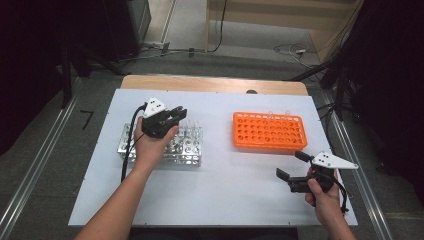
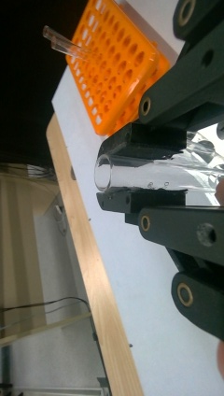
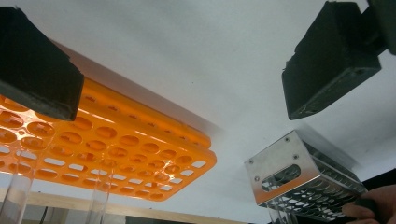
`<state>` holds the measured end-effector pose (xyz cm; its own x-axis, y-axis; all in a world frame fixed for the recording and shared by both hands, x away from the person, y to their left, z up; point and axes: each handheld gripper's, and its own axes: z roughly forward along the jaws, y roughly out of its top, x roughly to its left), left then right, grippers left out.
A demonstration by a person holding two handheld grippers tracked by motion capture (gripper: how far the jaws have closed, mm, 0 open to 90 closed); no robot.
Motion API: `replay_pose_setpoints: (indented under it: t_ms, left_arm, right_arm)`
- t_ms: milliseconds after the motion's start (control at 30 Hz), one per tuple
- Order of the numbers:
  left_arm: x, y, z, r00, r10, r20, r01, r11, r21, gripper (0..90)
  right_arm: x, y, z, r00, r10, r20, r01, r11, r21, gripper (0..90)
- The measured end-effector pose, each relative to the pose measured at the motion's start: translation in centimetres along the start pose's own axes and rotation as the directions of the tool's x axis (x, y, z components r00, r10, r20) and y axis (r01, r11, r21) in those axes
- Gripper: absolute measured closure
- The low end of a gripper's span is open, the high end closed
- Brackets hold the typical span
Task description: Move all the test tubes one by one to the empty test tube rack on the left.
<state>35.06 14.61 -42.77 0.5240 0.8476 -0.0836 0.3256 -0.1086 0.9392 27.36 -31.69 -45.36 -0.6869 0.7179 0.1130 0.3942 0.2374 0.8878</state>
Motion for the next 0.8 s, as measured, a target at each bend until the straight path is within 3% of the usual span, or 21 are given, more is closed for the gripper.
replay_pose_setpoints:
  t_ms: [133, 200, 367, 533, 633, 700, 733, 800]
  left_arm:
    - [0.0, -0.2, 0.2, 1.0, 0.0, -0.009, 0.001, 0.998, 0.063, 75.0]
    - [-0.1, -0.4, 0.3, 0.9995, 0.023, -0.024, -0.02, 0.9946, 0.102, 74.2]
    - [-0.3, -0.5, 0.2, 0.9989, 0.042, -0.021, -0.039, 0.9896, 0.139, 73.5]
    - [-0.1, -0.6, 0.3, 0.9997, 0.022, -0.013, -0.02, 0.9877, 0.155, 70.8]
    - [-0.1, -0.5, 0.1, 0.9994, 0.003, -0.033, 0.002, 0.9879, 0.155, 63.3]
    - [0.0, -0.4, -0.3, 0.9995, -0.019, -0.027, 0.022, 0.99, 0.139, 61.2]
    - [0.0, -0.4, -0.5, 0.9993, -0.028, -0.024, 0.031, 0.992, 0.123, 54.8]
    - [0.0, -0.4, -0.9, 0.9989, -0.042, -0.019, 0.044, 0.9931, 0.108, 51.2]
  right_arm:
    - [-0.1, -0.1, 0.0, 1.0, 0.005, 0.003, -0.005, 1.0, 0.0, 0.0]
    - [-0.1, -0.1, 0.0, 1.0, 0.004, 0.004, -0.004, 1.0, 0.0, 0.0]
    - [-0.1, -0.1, 0.1, 1.0, 0.004, 0.004, -0.004, 1.0, 0.002, 0.0]
    - [0.0, -0.1, 0.1, 1.0, 0.008, 0.001, -0.008, 1.0, 0.004, 0.0]
    - [-0.1, -0.1, 0.2, 0.9999, 0.011, 0.0, -0.011, 1.0, 0.003, 0.0]
    - [-0.1, -0.1, 0.2, 0.9999, 0.011, 0.001, -0.011, 1.0, 0.001, 0.0]
    - [-0.1, -0.1, 0.2, 0.9999, 0.011, 0.0, -0.011, 1.0, 0.001, 0.0]
    - [-0.1, -0.1, 0.2, 0.9999, 0.013, -0.001, -0.013, 1.0, 0.0, 0.0]
